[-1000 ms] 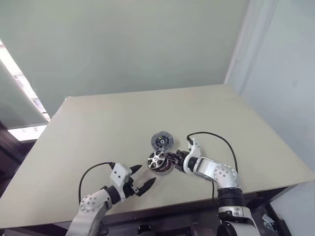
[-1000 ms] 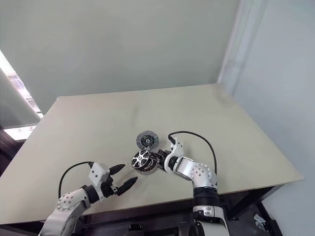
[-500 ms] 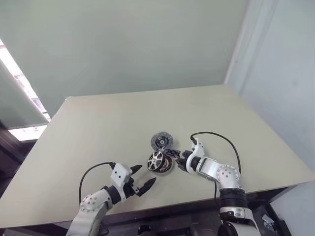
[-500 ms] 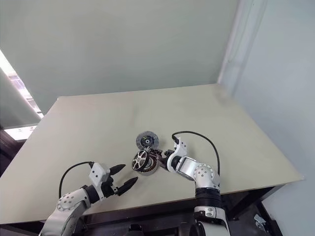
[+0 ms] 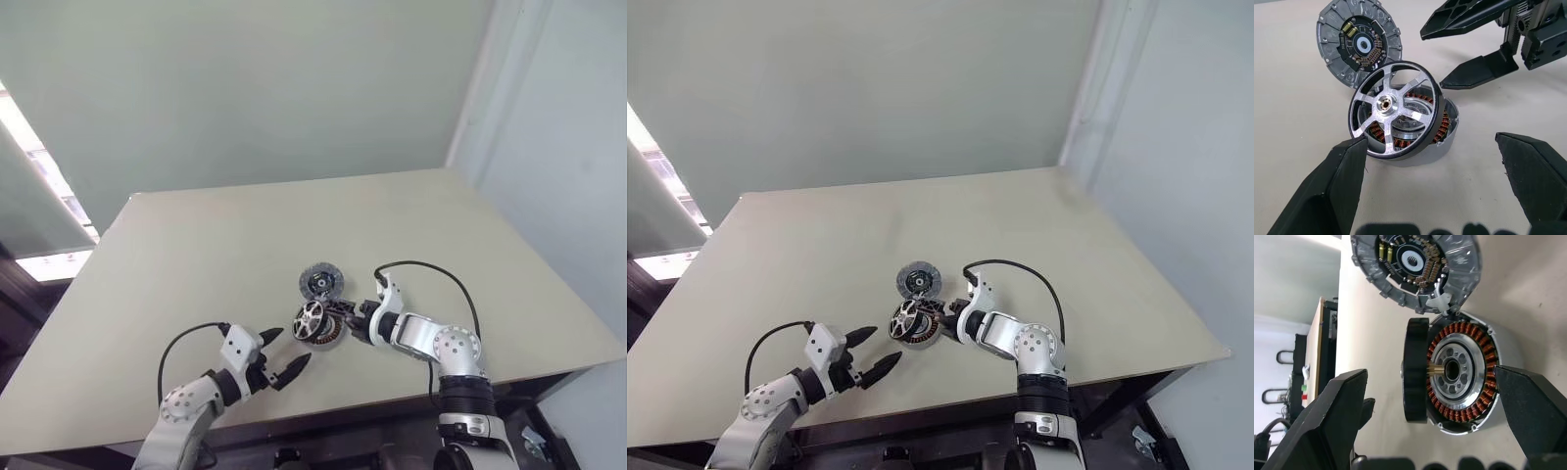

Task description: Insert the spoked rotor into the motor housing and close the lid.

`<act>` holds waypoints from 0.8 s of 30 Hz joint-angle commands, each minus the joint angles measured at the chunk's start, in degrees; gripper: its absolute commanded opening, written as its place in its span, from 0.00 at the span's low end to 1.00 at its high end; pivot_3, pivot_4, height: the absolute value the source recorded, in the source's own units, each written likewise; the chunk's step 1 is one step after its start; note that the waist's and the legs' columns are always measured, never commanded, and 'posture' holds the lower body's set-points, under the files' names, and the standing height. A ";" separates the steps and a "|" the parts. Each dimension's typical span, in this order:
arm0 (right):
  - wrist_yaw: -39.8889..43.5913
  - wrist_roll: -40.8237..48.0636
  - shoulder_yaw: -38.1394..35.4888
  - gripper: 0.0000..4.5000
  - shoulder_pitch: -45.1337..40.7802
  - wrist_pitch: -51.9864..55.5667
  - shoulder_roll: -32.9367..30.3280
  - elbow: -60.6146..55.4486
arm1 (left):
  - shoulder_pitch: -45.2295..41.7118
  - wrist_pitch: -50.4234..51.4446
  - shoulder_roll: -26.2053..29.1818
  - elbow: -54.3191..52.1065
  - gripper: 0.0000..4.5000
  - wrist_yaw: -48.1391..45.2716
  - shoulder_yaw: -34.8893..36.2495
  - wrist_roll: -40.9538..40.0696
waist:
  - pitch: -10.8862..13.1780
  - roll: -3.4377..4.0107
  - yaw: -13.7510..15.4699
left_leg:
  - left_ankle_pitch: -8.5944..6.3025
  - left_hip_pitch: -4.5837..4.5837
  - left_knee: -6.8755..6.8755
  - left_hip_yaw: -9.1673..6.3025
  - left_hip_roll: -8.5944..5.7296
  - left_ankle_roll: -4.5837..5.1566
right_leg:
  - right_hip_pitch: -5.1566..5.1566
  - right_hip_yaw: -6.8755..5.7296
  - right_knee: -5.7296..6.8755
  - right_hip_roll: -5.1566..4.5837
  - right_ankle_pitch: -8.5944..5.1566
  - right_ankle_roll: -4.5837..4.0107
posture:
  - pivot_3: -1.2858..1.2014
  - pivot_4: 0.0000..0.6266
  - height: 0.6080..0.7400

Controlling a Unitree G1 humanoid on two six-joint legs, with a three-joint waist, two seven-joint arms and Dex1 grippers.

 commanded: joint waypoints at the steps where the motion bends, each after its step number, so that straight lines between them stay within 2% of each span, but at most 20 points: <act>1: 0.75 1.52 1.14 1.00 -0.43 0.62 2.77 -2.42 | -0.25 -0.96 0.42 -0.44 1.00 0.27 1.09 -0.06 | 0.00 0.00 0.00 | 0.00 0.00 0.00 0.00 0.00 0.00 | 0.00 0.00 0.00 0.00 0.00 0.00 | 0.52 0.00 1.00; 13: 2.10 -0.83 5.21 1.00 -2.15 -1.22 4.14 2.04 | 1.03 -0.56 0.78 -1.69 1.00 0.92 1.76 -0.19 | -0.01 -0.01 -0.01 | 0.00 0.00 0.00 0.00 0.00 0.00 | -0.01 0.00 0.00 0.00 0.00 0.00 | 0.52 0.00 1.00; 16: 2.49 -1.43 5.71 0.87 -2.51 -2.31 3.98 3.25 | 1.17 -0.61 0.67 -1.83 1.00 1.06 1.57 -0.19 | -0.01 -0.01 -0.01 | 0.00 0.00 0.00 0.00 0.00 0.00 | -0.01 0.00 0.00 0.00 0.00 0.00 | 0.52 0.00 1.00; 24: 2.47 -1.47 5.51 0.24 -2.73 -3.31 3.51 3.79 | 1.08 -0.75 0.36 -1.76 1.00 1.03 1.12 -0.04 | -0.01 -0.01 -0.01 | 0.00 0.00 0.00 0.00 0.00 0.00 | -0.01 0.00 0.00 0.00 0.00 0.00 | 0.52 0.00 1.00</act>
